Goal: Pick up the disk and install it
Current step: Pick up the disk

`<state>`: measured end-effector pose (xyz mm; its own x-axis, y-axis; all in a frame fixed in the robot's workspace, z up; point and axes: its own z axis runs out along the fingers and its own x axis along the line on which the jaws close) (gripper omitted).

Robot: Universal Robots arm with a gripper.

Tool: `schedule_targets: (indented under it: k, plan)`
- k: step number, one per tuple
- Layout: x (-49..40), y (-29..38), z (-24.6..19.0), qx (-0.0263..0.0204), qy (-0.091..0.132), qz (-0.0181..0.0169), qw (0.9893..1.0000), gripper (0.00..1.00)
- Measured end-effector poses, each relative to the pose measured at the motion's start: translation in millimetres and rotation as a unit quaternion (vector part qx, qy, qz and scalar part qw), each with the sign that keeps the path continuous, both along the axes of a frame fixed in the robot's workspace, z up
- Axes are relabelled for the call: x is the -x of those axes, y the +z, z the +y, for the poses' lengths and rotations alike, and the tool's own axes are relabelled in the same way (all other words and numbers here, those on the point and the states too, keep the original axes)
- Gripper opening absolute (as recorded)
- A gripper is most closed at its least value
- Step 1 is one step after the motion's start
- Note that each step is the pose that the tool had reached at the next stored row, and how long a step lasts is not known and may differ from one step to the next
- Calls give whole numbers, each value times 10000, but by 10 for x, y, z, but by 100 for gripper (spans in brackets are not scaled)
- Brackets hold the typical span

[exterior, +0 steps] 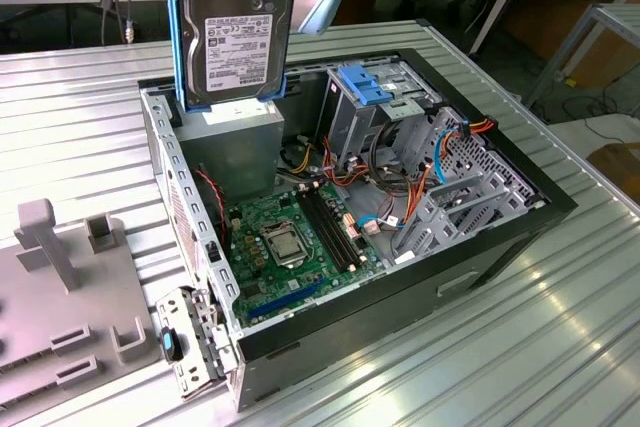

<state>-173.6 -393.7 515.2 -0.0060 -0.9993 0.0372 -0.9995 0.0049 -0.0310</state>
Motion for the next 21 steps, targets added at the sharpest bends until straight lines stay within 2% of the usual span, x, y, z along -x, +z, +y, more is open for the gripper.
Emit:
schedule_targets:
  k: [7, 10, 13, 16, 21]
  plan:
    - [-29, -65, -219, -1, -8, -1, 10000, 37]
    - [-229, -84, -253, 1, -9, 0, 10000, 37]
    - [-377, -97, -267, 1, -9, 0, 10000, 37]
    - [-426, -105, -290, 2, -10, 0, 10000, 37]
    - [-497, -134, -393, 3, -11, 0, 10000, 37]
